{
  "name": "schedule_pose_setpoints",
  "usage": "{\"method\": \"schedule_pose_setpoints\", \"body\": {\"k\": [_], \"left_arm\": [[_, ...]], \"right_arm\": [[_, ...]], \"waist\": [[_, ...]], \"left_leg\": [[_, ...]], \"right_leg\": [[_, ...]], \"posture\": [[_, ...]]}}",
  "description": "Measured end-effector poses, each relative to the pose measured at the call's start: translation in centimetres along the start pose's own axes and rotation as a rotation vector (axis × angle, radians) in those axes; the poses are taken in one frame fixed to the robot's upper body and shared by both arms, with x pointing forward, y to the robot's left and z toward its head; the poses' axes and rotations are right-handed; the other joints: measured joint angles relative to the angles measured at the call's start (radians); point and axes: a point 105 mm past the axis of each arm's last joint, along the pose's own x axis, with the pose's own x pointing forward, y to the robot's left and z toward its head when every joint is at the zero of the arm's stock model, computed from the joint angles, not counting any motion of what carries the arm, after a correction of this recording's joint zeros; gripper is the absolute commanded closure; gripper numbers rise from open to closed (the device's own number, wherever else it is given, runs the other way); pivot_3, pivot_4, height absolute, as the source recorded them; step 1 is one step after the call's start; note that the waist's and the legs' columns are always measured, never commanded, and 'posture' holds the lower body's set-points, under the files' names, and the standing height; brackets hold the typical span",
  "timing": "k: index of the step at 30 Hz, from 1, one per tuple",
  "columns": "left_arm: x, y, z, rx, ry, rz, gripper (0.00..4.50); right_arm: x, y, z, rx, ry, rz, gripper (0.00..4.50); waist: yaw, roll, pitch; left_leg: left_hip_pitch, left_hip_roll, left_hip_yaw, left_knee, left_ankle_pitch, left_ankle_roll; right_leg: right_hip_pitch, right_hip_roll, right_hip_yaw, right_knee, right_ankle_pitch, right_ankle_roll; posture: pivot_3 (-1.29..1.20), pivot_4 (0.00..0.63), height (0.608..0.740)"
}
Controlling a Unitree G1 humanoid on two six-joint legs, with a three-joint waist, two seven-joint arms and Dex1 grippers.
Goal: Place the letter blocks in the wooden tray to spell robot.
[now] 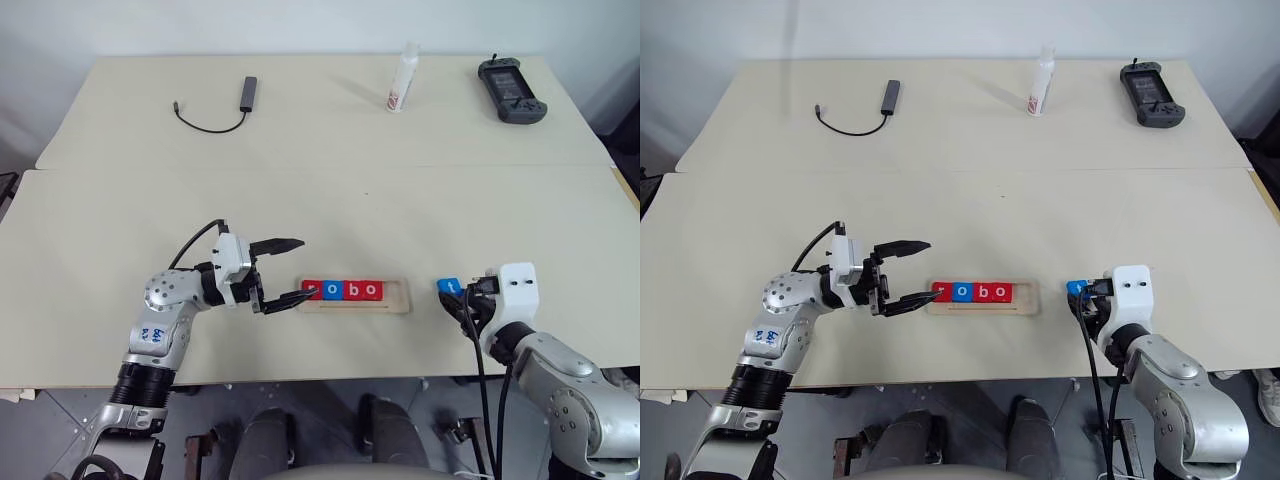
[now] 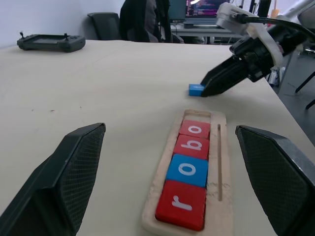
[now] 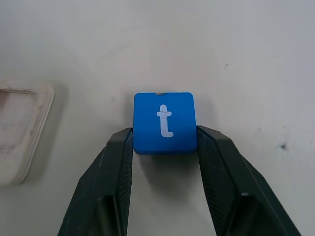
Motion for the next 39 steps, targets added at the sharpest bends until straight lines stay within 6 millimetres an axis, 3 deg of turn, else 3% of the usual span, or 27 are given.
{"method": "schedule_pose_setpoints", "body": {"k": [4, 7, 11, 13, 19, 24, 29, 33, 39], "left_arm": [[0.0, 0.0, -0.1, -0.002, 0.001, 0.000, 0.00], [-0.2, -0.2, -0.4, -0.013, 0.006, 0.008, 0.00], [-0.5, -0.5, -0.7, -0.024, 0.013, 0.022, 0.00], [-0.6, -0.6, -0.6, -0.017, 0.014, 0.026, 0.00], [-1.2, -1.0, -0.5, -0.016, 0.029, 0.043, 0.00], [-1.6, -1.4, -0.5, -0.021, 0.048, 0.051, 0.00], [-1.7, -1.3, -0.1, -0.006, 0.043, 0.078, 0.00], [-1.7, -1.2, 0.0, -0.002, 0.042, 0.090, 0.00], [-2.0, -1.5, -0.2, -0.012, 0.056, 0.074, 0.00]], "right_arm": [[-0.3, -0.4, 0.8, -0.104, 0.004, 0.021, 0.35], [-1.0, -1.1, 2.0, -0.223, 0.003, 0.081, 0.35], [-1.9, -2.3, 1.4, -0.398, 0.097, 0.255, 0.35], [-2.2, -3.1, 2.1, -0.531, 0.097, 0.361, 0.35], [0.6, -4.0, 3.0, -0.733, 0.086, 0.609, 0.35], [2.1, -4.5, 2.4, -0.818, 0.147, 0.725, 0.35], [2.9, -4.5, 2.7, -0.849, 0.176, 0.809, 1.55], [3.2, -4.5, 2.8, -0.849, 0.169, 0.825, 2.91], [2.8, -3.3, 3.2, -0.821, 0.169, 0.853, 3.04]], "waist": [[0.004, 0.000, 0.000], [0.005, 0.000, 0.000], [0.005, 0.000, 0.000], [0.003, -0.002, 0.001], [-0.004, -0.002, 0.001], [0.010, -0.002, 0.001], [0.007, -0.002, 0.001], [0.004, -0.002, 0.001], [0.004, -0.002, 0.001]], "left_leg": [[-0.001, -0.001, 0.000, 0.000, 0.000, 0.001], [-0.001, -0.001, -0.001, 0.000, 0.000, 0.001], [-0.001, -0.001, 0.000, 0.000, -0.001, 0.001], [0.000, -0.001, 0.000, 0.000, -0.001, 0.002], [0.002, 0.000, 0.001, 0.001, -0.001, 0.001], [0.000, 0.000, -0.001, 0.002, -0.001, 0.001], [0.000, 0.000, -0.001, 0.003, -0.001, 0.001], [0.001, 0.000, -0.001, 0.004, 0.000, 0.001], [0.000, 0.001, -0.001, 0.004, -0.001, 0.001]], "right_leg": [[0.000, 0.000, 0.000, -0.001, 0.000, 0.000], [0.000, 0.000, 0.000, -0.001, 0.000, 0.000], [0.001, 0.000, 0.000, -0.002, 0.000, 0.000], [0.002, 0.000, 0.000, -0.002, 0.000, 0.001], [0.002, 0.000, 0.001, -0.002, 0.000, 0.001], [0.002, -0.001, -0.001, -0.002, 0.000, 0.001], [0.004, -0.001, -0.002, -0.002, 0.001, 0.001], [0.004, -0.001, -0.002, -0.002, 0.001, 0.001], [0.003, -0.001, -0.002, -0.001, 0.001, 0.001]], "posture": [[0.00, 0.150, 0.740], [0.00, 0.150, 0.740], [0.00, 0.150, 0.740], [0.00, 0.150, 0.740], [0.00, 0.150, 0.740], [0.00, 0.150, 0.740], [0.00, 0.150, 0.740], [0.00, 0.150, 0.740], [0.00, 0.150, 0.740]]}}
